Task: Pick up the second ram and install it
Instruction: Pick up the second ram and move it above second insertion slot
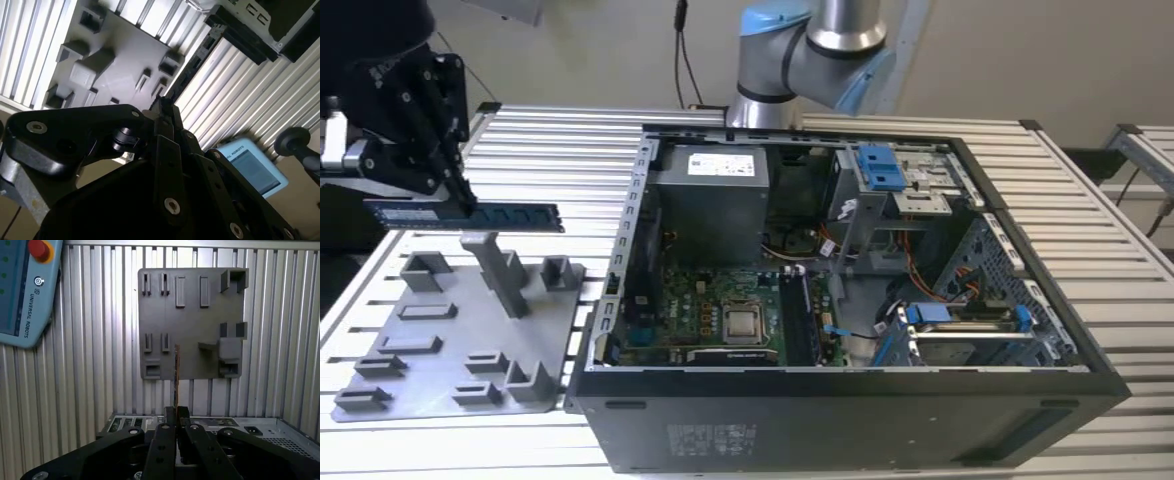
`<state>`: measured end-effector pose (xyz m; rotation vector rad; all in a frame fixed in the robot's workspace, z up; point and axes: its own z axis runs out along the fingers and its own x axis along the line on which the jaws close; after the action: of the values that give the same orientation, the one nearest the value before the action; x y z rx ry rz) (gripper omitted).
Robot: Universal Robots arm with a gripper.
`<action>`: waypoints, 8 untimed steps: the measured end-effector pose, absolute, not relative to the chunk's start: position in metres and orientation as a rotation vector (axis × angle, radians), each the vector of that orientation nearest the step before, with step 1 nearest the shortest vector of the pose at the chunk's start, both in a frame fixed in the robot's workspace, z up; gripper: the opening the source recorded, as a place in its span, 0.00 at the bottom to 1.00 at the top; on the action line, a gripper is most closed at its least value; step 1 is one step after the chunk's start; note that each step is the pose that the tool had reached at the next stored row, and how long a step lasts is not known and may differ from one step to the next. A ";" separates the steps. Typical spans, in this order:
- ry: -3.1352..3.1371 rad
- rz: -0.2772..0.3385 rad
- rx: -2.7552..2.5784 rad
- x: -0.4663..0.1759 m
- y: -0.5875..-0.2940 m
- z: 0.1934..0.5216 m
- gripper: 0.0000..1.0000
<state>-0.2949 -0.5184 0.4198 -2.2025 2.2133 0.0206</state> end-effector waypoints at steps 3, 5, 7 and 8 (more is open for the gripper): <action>2.214 0.021 -2.203 -0.284 -0.518 0.420 0.14; 2.214 0.022 -2.203 -0.278 -0.518 0.420 0.14; 2.214 0.022 -2.203 -0.272 -0.518 0.420 0.14; 2.214 0.022 -2.203 -0.269 -0.518 0.420 0.14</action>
<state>-0.2686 -0.5184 0.4199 -2.2031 2.2140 0.0220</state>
